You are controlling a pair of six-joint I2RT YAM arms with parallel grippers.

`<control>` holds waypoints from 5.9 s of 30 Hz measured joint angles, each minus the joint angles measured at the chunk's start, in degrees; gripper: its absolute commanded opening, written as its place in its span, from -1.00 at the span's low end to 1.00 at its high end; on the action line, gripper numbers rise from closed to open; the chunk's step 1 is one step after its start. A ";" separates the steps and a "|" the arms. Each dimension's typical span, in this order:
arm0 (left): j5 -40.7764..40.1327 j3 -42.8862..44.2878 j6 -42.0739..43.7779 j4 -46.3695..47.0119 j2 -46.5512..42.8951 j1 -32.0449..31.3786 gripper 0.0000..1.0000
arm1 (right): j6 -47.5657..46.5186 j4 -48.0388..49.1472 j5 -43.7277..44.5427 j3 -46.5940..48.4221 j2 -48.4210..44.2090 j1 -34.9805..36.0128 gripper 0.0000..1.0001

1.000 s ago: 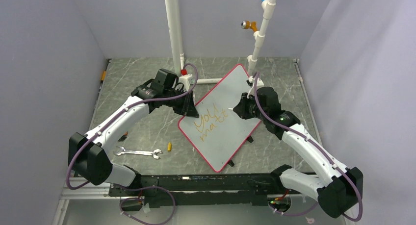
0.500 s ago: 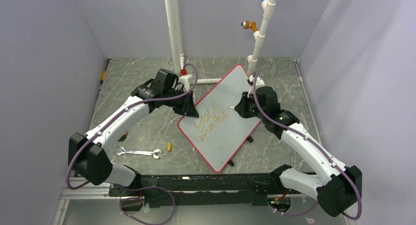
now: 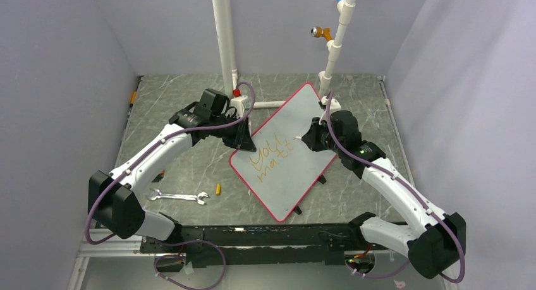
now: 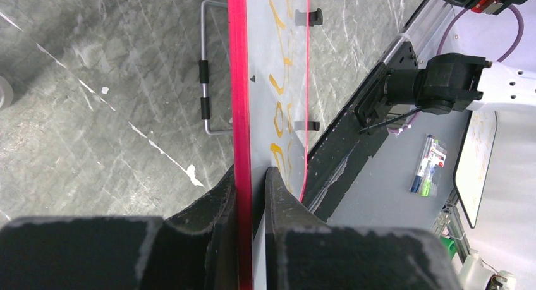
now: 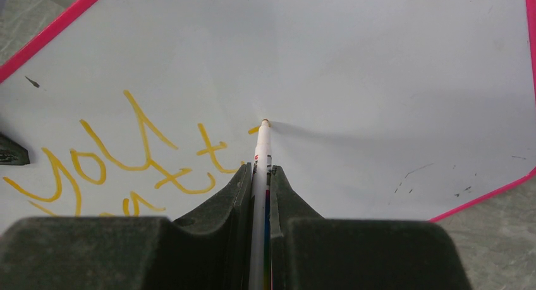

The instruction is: Write a sentence on the whiteboard

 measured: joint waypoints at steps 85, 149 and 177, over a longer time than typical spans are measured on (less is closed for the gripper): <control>-0.42 -0.26 0.04 -0.28 -0.55 -0.02 -1.00 | -2.08 3.48 4.76 -1.49 0.39 0.39 -1.00; -0.87 -0.37 0.02 -0.61 -1.57 -0.11 -1.00 | -0.44 -6.64 6.69 10.43 -3.28 0.39 -1.00; -1.42 -0.39 -0.02 -0.63 -1.62 -0.22 -1.00 | 1.46 -11.74 -1.75 2.21 -8.46 12.74 -1.00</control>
